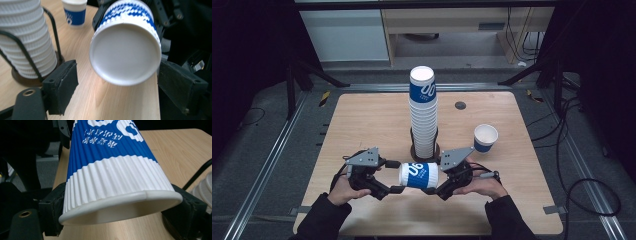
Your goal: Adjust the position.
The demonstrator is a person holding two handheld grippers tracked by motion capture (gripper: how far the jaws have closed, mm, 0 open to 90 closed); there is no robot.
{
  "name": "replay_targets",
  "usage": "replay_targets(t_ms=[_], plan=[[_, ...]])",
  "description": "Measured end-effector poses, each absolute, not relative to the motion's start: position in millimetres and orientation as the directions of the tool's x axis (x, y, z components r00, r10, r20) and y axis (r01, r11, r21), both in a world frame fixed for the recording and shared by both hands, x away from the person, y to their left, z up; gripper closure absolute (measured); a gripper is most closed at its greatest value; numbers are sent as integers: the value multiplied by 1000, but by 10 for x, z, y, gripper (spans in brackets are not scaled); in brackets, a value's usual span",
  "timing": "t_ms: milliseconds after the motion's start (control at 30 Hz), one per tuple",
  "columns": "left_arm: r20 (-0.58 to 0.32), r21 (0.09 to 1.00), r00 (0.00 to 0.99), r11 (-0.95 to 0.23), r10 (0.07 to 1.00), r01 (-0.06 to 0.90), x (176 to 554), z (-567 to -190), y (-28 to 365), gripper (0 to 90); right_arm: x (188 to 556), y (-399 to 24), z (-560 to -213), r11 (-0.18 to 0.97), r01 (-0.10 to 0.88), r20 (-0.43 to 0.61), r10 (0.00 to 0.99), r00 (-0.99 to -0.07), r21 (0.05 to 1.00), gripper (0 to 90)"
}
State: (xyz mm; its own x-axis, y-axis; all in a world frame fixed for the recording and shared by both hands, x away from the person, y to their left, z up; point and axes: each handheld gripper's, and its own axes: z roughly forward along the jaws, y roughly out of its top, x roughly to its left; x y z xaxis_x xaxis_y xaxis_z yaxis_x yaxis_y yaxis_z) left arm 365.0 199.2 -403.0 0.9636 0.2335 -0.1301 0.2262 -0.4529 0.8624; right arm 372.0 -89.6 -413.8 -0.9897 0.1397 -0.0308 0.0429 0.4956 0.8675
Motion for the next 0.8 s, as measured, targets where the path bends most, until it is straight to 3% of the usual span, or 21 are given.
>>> replay_targets(t_ms=[200, 800], plan=[[-102, 805, 958, -544, 267, 237, 3685, -4095, 1976, 136, 3778, -835, -4091, 611, 28, -67, 133, -989, 791, 158], [-41, 708, 968, -677, 249, 204, 3671, -4192, 1857, 130, 3792, -485, -4133, 744, -41, -117, 50, -992, 667, 158]])
